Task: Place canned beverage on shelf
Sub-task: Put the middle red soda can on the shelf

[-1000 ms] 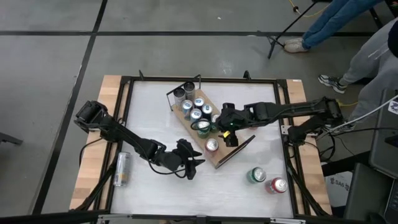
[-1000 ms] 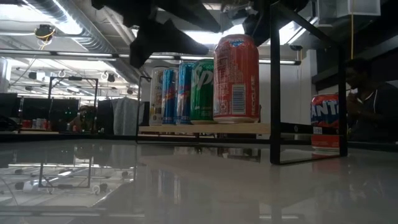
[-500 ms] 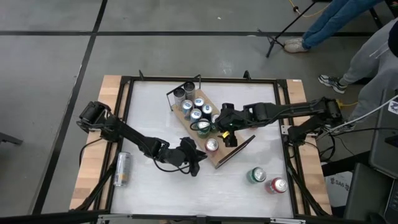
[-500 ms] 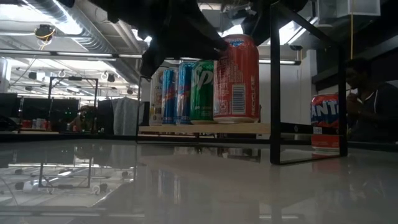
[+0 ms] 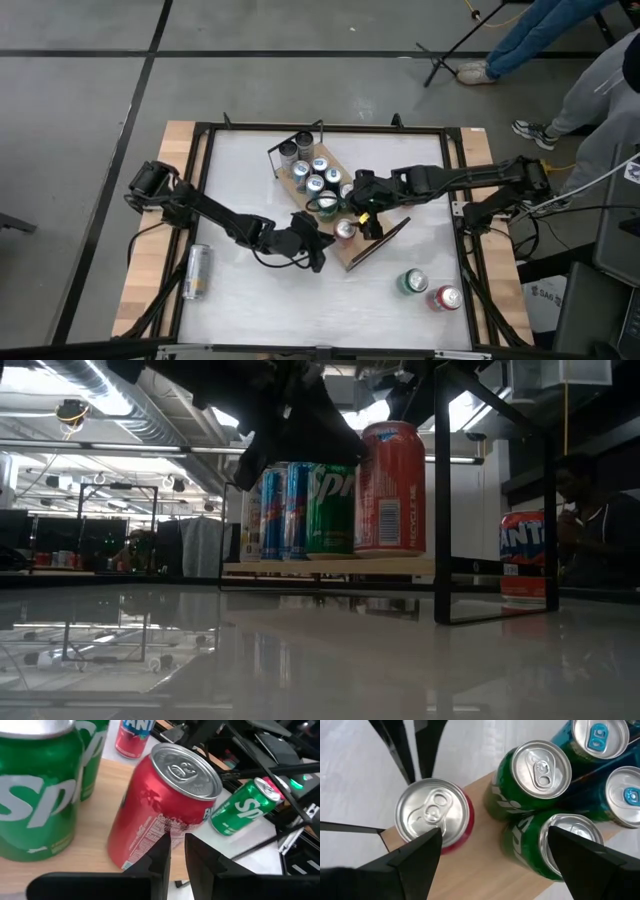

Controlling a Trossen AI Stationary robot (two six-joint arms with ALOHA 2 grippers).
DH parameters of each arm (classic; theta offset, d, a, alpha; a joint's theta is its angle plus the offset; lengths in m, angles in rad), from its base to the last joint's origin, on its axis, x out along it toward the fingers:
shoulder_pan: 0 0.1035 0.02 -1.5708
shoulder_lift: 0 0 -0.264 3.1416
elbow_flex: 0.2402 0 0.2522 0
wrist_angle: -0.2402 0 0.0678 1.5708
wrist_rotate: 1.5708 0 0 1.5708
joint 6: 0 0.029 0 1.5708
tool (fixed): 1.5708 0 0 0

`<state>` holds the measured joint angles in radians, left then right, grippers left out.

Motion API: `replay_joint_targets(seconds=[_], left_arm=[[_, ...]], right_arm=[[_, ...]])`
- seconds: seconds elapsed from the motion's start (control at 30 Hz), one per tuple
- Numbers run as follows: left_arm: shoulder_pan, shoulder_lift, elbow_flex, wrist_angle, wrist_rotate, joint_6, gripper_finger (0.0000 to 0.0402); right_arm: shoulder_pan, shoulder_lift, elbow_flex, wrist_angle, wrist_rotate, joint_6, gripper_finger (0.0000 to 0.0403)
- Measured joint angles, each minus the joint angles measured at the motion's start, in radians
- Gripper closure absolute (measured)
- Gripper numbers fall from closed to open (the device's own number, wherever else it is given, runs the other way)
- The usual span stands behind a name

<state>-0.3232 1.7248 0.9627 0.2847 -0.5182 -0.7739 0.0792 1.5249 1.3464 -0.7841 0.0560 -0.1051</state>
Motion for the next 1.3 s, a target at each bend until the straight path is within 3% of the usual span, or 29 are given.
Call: replay_joint_targets(seconds=[0.2,0.47,0.8,1.3], left_arm=[[0.018,0.000,0.000,-0.008,-0.002,0.013,0.0353],[-0.014,0.000,0.000,-0.011,0.005,0.062,0.0353],[-0.007,-0.002,0.000,0.074,0.007,0.050,0.0353],[0.037,-0.002,0.000,0.066,-0.022,0.050,0.0353]], right_arm=[[0.000,0.000,0.000,-0.003,0.010,0.000,0.0049],[-0.001,-0.002,0.000,-0.086,0.225,-0.001,0.0049],[0.000,0.013,0.001,-0.069,0.187,0.024,0.0049],[-0.002,0.034,0.002,-0.089,0.110,0.022,0.0049]])
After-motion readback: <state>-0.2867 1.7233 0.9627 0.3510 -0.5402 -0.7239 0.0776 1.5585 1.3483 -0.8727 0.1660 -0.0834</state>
